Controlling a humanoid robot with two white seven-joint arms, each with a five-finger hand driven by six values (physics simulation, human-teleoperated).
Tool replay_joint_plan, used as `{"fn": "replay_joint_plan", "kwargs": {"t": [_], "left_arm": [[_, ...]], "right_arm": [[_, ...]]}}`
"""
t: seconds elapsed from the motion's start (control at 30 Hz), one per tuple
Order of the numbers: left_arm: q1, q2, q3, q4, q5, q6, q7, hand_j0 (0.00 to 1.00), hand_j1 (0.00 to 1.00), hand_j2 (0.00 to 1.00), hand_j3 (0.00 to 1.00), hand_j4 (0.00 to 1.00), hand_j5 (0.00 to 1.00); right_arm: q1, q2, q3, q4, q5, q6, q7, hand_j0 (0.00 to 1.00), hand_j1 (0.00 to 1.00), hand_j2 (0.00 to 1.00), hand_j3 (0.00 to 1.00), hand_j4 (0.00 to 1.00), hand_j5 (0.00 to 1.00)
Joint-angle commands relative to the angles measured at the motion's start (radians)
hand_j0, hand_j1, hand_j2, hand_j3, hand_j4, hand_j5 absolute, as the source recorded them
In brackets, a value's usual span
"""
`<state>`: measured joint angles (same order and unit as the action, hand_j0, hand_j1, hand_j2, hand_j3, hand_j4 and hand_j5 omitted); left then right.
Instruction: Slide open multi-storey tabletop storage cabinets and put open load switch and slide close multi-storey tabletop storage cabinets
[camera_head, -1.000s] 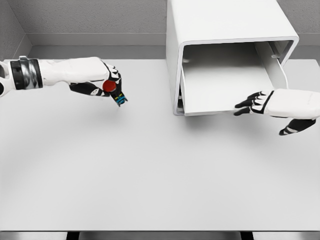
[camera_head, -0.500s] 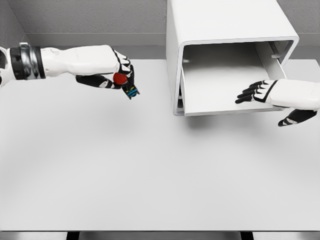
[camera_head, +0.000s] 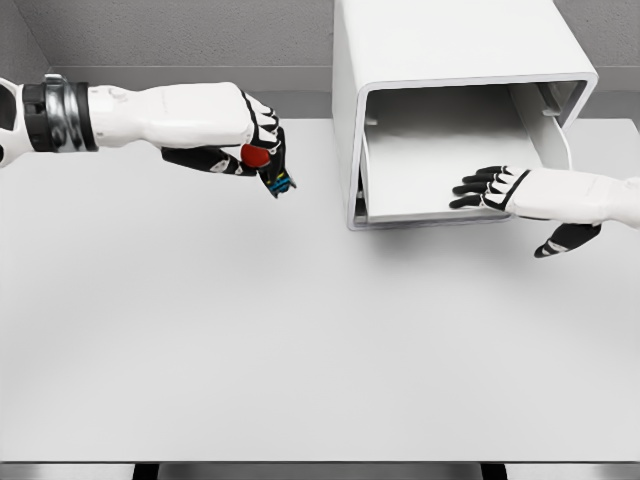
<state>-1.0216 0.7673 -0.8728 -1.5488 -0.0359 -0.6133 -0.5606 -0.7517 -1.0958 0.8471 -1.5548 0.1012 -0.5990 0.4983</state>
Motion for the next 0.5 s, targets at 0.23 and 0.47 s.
{"fn": "replay_joint_plan", "kwargs": {"t": [0.23, 0.47], "left_arm": [[-0.006, -0.003, 0.000, -0.008, 0.007, 0.002, 0.001, 0.42, 0.42, 0.42, 0.42, 0.42, 0.42], [-0.021, -0.008, -0.028, -0.016, 0.013, 0.002, 0.001, 0.42, 0.42, 0.42, 0.42, 0.42, 0.42]], "right_arm": [[0.000, -0.093, -0.017, -0.108, -0.009, -0.012, -0.011, 1.00, 1.00, 1.00, 1.00, 1.00, 1.00], [0.008, -0.141, -0.016, -0.128, -0.014, -0.012, -0.026, 1.00, 1.00, 1.00, 1.00, 1.00, 1.00]]}}
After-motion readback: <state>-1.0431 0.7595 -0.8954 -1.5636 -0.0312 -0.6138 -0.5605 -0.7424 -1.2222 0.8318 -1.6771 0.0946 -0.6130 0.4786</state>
